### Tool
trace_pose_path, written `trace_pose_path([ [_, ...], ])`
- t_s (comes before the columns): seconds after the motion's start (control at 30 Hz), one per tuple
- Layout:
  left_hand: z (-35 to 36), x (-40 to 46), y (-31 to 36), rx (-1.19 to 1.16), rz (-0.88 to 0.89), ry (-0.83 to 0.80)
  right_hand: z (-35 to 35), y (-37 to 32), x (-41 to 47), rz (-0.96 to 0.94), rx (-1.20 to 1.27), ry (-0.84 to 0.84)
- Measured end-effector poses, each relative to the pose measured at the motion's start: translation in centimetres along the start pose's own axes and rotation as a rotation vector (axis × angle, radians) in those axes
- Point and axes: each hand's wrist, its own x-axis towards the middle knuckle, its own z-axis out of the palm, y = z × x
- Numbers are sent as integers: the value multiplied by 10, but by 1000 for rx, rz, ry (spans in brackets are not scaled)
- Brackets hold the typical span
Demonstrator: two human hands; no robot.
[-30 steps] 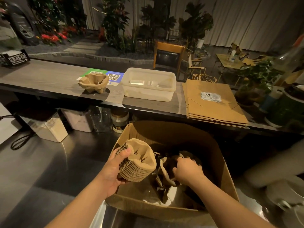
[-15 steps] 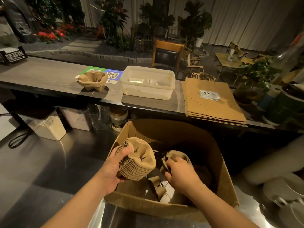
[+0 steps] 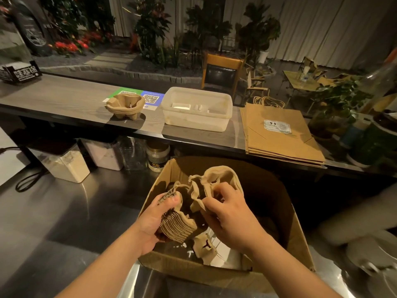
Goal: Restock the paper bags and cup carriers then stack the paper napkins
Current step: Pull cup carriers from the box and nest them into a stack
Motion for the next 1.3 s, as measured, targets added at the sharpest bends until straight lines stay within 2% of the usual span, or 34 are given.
trace_pose_path([
  [0.17,2,-1,0,-26,50,18,-10,-13,6,-110,-46,-96],
  [0.37,2,-1,-1,-63,68,35,-17,-25,10,-5,115,-262],
  [0.63,3,-2,1,-72,95,44,-10,-29,9,185,560,-137],
  [0.9,1,-6,3,-91,125,28,5,-44,9,108,562,-293],
  [1.03,3,-9,4,-97,107,52,11,-44,9,129,630,-360],
  [1.1,6,-7,3,-111,101,74,12,-37,8,146,681,-279],
  [1.17,8,-6,2,-103,99,92,14,-25,9,246,738,-88],
  [1.23,6,-2,3,-90,88,97,21,-4,14,466,755,98],
  [1.3,3,-1,4,-93,85,98,35,25,16,684,622,86],
])
